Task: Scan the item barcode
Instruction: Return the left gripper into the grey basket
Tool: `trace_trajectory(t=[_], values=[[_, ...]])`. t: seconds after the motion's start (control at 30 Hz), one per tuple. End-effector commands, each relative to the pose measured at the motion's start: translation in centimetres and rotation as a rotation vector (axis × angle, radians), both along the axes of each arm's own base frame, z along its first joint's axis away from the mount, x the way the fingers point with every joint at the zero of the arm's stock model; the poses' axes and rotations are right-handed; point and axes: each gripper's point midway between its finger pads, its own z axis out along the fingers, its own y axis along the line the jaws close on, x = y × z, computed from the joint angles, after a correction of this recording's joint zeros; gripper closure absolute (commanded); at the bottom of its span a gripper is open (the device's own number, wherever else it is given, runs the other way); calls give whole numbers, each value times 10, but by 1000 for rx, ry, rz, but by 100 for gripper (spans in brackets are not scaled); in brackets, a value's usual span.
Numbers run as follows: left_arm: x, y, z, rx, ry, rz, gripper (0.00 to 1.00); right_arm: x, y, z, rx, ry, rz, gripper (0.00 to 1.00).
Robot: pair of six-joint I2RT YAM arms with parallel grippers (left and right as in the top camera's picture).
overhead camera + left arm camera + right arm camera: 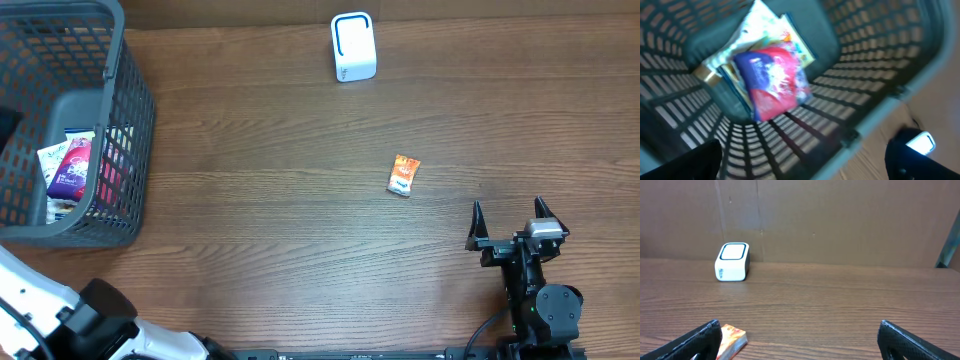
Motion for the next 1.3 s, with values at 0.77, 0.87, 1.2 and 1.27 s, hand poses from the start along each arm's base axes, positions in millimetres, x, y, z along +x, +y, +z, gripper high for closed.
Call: trace_trajectory(t=[0.77, 0.87, 1.2, 1.27], values=[[-2, 37, -181, 44, 396, 184, 5, 0, -1, -1, 7, -8, -5, 0], [3, 29, -202, 55, 419, 158, 5, 0, -1, -1, 7, -8, -6, 0], [31, 12, -242, -3, 300, 108, 6, 0, -1, -1, 7, -8, -6, 0], [36, 10, -246, -4, 276, 79, 5, 0, -1, -1, 7, -8, -6, 0]])
